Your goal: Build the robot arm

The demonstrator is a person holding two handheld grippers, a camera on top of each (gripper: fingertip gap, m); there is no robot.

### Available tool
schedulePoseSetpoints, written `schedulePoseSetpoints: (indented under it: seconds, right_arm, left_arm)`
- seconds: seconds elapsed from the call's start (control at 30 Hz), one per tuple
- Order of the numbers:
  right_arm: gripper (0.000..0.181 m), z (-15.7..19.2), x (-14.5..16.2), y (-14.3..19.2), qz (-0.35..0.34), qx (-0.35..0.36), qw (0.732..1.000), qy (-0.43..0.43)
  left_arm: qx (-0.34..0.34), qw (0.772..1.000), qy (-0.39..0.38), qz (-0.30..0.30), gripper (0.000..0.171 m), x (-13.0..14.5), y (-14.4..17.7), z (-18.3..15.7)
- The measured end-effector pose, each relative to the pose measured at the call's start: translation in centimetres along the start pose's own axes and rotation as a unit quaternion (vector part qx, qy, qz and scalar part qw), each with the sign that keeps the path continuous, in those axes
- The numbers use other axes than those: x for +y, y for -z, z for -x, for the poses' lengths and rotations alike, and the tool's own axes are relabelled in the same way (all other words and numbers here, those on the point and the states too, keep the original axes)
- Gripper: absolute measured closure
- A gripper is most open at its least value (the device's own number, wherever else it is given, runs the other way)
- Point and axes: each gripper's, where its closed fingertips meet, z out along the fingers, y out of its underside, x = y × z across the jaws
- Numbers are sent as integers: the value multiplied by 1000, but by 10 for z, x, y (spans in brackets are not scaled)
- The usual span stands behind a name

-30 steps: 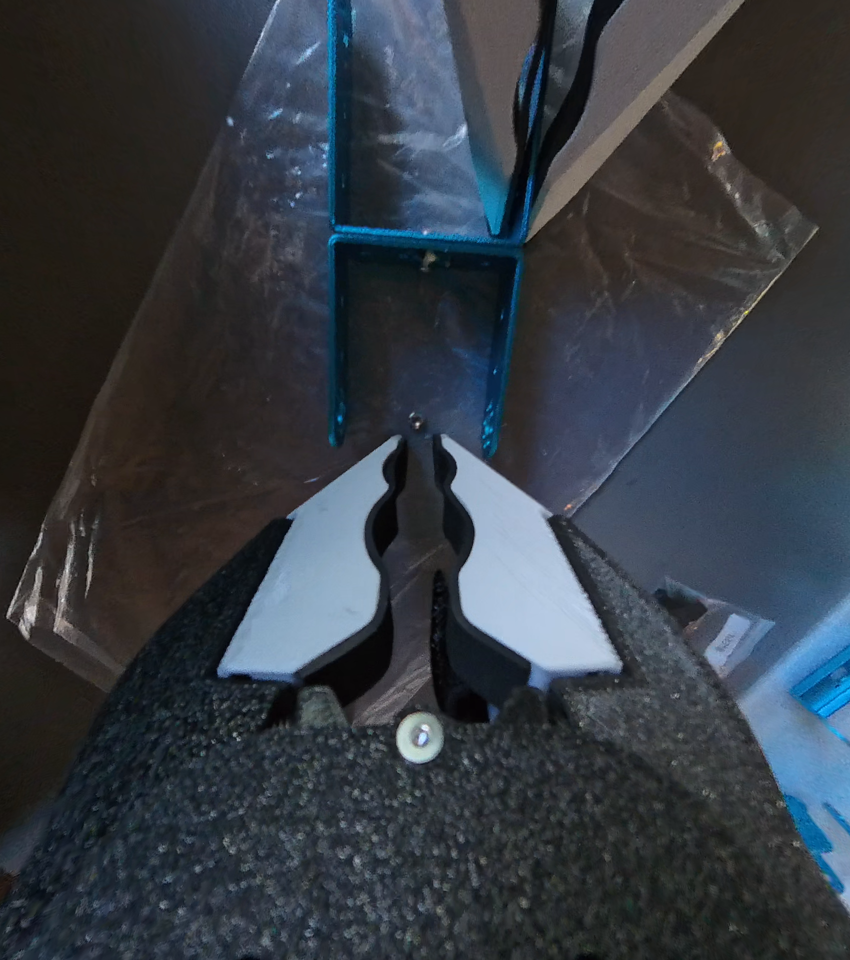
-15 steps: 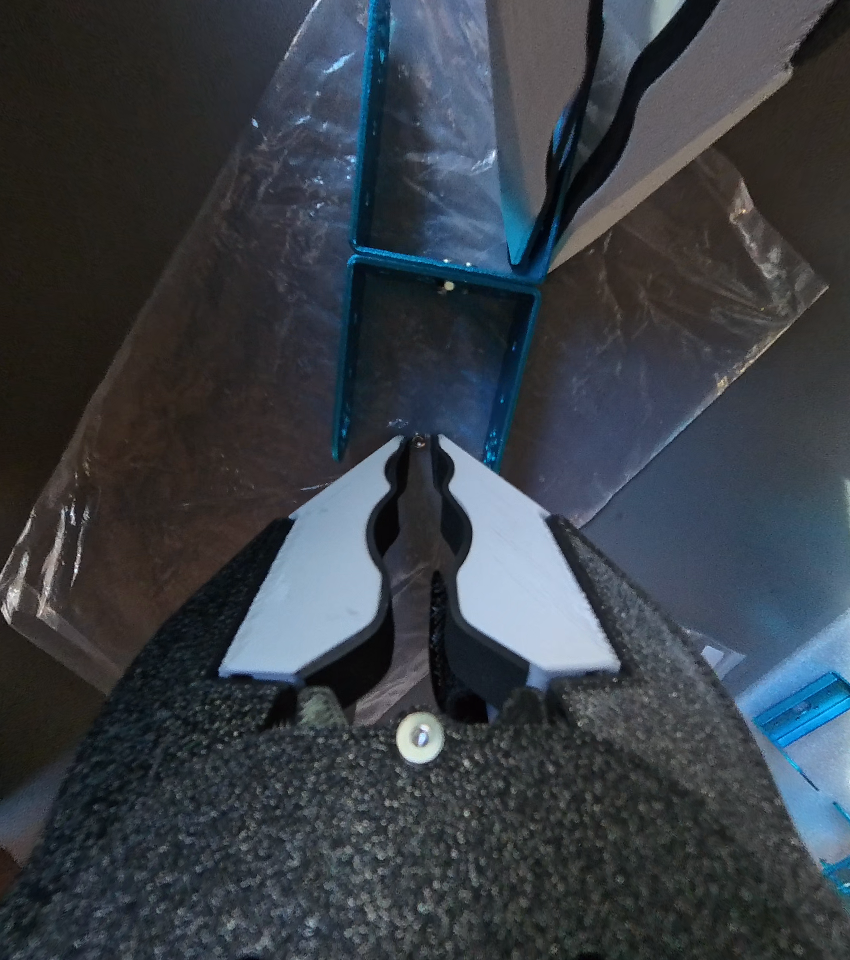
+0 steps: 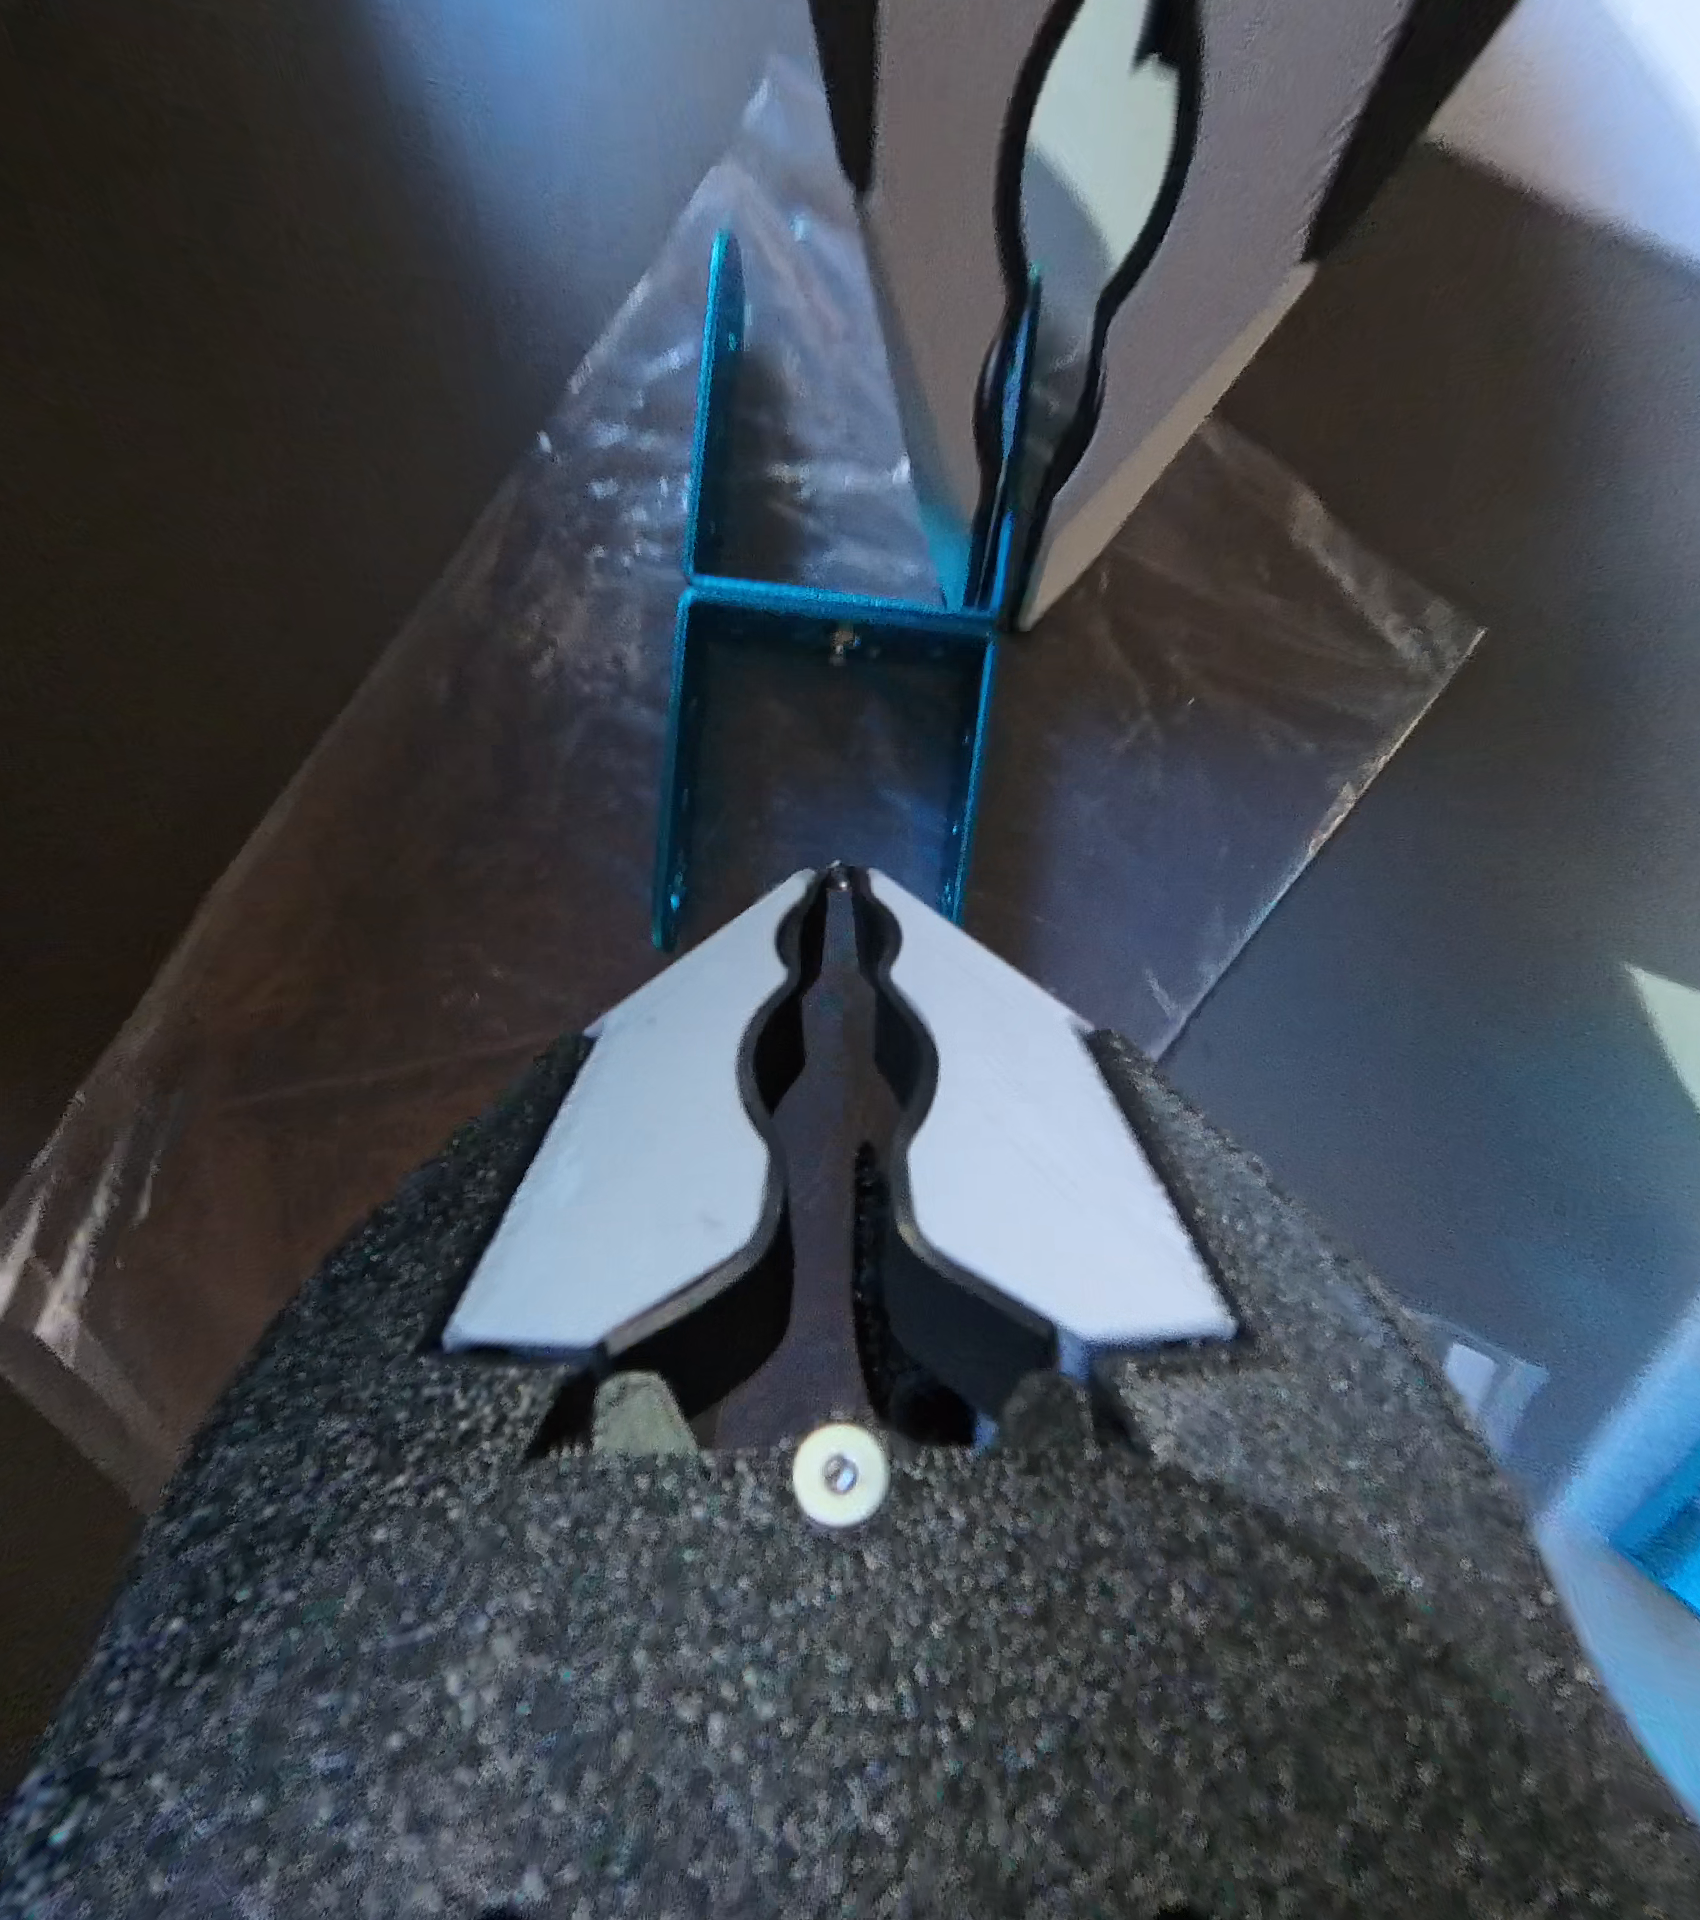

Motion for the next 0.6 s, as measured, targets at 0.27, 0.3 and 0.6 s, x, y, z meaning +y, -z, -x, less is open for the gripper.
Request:
schedulePoseSetpoints:
  seconds: [0.27, 0.3, 0.6]
  right_arm:
    - [177, -3, -26, -7, -153, 23, 988, -13]
    - [177, -5, -27, -9, -154, 30, 988, -10]
    - [176, -7, -30, -17, -152, 32, 988, -8]
  left_arm:
    - [11, 1000, 7, -16, 149, -9, 1, -4]
    - [11, 1000, 5, -14, 148, -10, 0, -4]
    - [19, 1000, 2, -13, 148, -11, -4, -6]
